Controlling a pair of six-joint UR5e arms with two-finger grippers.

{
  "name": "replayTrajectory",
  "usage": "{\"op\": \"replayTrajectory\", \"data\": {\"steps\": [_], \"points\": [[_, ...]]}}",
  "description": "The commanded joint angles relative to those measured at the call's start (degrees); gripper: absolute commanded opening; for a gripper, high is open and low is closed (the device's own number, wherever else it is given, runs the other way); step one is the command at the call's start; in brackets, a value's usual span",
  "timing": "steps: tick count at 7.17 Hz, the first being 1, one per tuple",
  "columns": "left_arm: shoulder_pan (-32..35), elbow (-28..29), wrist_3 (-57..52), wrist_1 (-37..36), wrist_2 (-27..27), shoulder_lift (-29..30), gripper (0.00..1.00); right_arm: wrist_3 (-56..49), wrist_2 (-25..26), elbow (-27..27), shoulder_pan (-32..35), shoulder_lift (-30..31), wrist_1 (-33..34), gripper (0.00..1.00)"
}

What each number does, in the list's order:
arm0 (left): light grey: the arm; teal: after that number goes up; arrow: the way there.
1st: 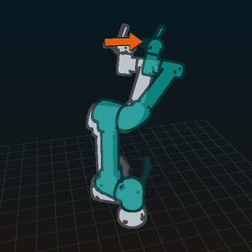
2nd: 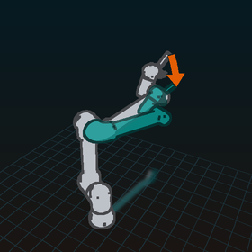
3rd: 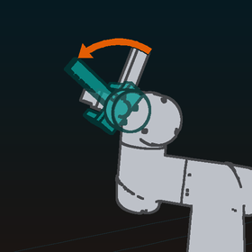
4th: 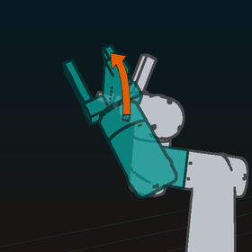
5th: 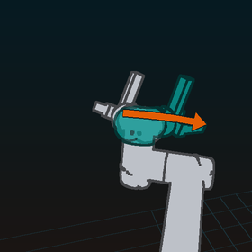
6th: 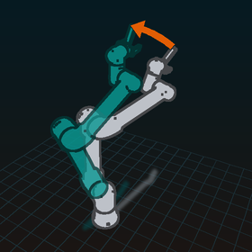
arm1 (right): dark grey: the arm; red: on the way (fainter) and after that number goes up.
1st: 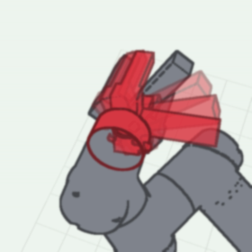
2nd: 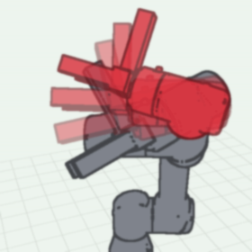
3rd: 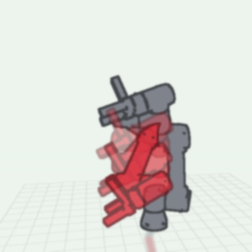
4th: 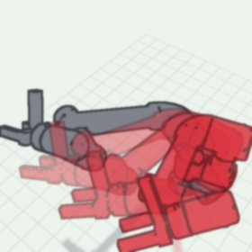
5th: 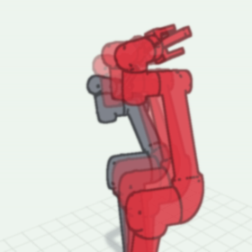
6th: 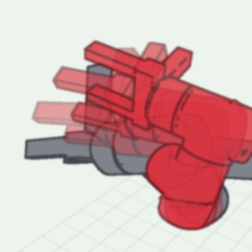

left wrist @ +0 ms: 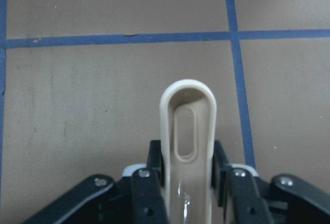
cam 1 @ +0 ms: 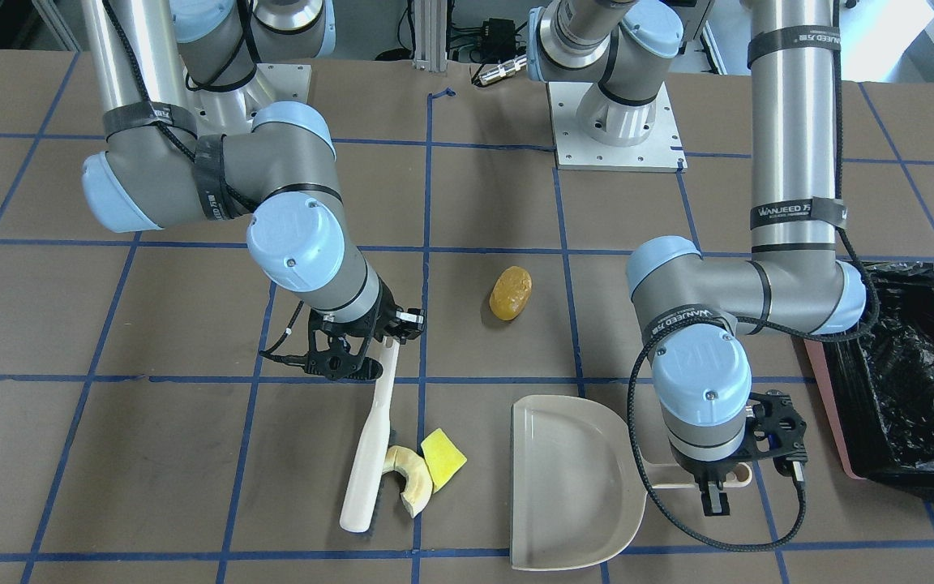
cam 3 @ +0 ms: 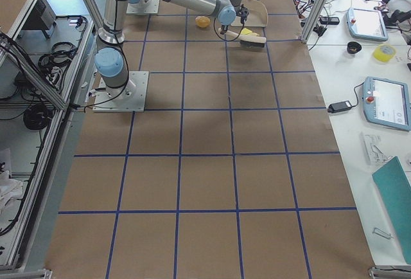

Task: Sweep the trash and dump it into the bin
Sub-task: 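Sweep the sponge and peel into the dustpan with the right gripper's brush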

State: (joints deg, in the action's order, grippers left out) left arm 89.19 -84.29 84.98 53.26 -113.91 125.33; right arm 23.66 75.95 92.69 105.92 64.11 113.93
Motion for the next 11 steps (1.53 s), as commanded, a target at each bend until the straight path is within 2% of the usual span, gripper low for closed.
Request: {"op": "replayTrajectory", "data": {"steps": [1,2,4,6,7,8,9,10,11], "points": [[0.2,0.0,0.2,0.0,0.0,0.0,0.00,0.9,-0.1,-2.0,3.3,-2.9,4.3,0.00],[0.5,0.0,0.3,0.0,-0.1,-0.1,0.00,0.8,-3.1,-2.1,3.4,-3.8,8.4,0.00],[0.7,-0.1,0.3,0.5,-0.1,-0.6,0.00,1.3,-7.8,-2.4,3.4,-4.4,9.2,0.00],[0.8,-0.1,0.2,0.4,-0.1,-0.4,0.00,10.9,-15.0,-7.1,3.4,-6.3,9.8,0.00],[0.8,-0.2,0.2,0.4,-0.1,-0.5,0.00,13.2,-15.9,-9.6,3.4,-7.4,9.7,0.00],[0.8,-0.3,0.2,0.4,0.0,-0.5,0.00,13.3,-15.0,-10.8,3.3,-7.6,9.0,0.00],[0.8,-0.4,0.2,0.4,0.1,-0.6,0.00,12.0,-10.0,-11.7,3.1,-7.2,6.2,0.00],[0.7,-0.5,0.2,0.4,0.4,-0.7,0.00,8.3,-0.9,-12.9,3.1,-5.9,-0.5,0.00],[0.7,-0.5,-0.2,0.0,0.4,-1.0,0.00,3.5,5.5,-12.8,3.1,-5.0,-4.8,0.00]]}}
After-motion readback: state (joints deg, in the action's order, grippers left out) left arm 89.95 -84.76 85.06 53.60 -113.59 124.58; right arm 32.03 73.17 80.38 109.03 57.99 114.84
